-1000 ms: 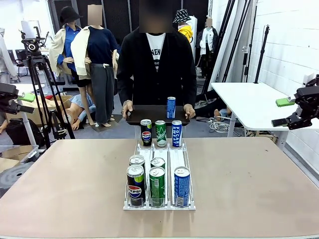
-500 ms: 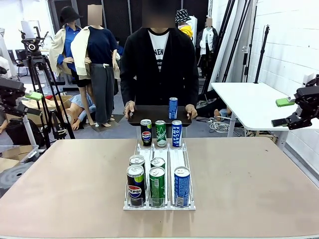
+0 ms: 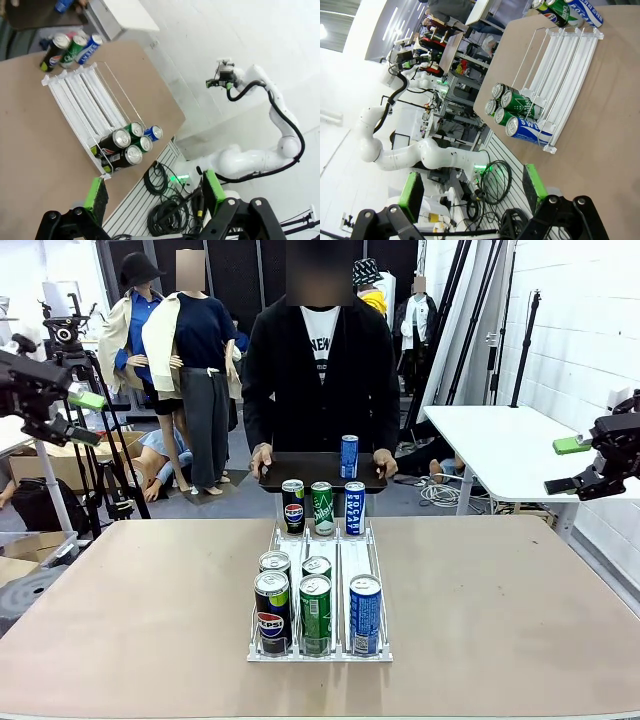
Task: Retrieve and hand over the desired beverage to the person.
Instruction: Pick up another can of the same type that the person held from the Automatic Can Dispenser.
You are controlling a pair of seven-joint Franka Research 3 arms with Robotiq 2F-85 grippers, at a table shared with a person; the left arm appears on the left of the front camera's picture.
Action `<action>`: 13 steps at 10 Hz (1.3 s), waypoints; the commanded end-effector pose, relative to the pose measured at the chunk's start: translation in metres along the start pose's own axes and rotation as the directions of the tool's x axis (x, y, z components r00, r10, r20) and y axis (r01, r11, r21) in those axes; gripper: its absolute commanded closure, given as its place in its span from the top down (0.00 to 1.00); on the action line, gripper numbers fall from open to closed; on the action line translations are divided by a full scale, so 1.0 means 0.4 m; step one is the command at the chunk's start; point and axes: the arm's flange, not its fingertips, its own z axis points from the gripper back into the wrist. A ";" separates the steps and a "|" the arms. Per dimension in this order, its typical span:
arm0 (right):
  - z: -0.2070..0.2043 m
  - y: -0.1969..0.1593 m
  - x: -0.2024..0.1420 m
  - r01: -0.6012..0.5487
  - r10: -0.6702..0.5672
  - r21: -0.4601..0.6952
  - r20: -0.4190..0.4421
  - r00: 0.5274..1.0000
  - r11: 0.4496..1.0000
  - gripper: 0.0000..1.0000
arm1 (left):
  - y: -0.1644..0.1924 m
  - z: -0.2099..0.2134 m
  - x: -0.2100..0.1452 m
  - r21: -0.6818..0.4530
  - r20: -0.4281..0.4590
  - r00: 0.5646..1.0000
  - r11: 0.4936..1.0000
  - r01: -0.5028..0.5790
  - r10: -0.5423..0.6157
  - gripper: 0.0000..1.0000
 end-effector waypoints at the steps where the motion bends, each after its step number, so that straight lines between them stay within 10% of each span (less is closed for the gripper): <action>1: -0.003 0.001 -0.013 -0.002 0.002 0.002 -0.003 1.000 1.000 1.00 | -0.061 -0.051 0.012 0.072 -0.100 0.995 0.997 0.031 -0.024 1.00; 13: -0.003 0.001 -0.013 -0.002 0.002 0.002 -0.003 1.000 1.000 1.00 | -0.245 -0.404 0.077 0.317 -0.383 0.918 0.920 0.232 -0.100 1.00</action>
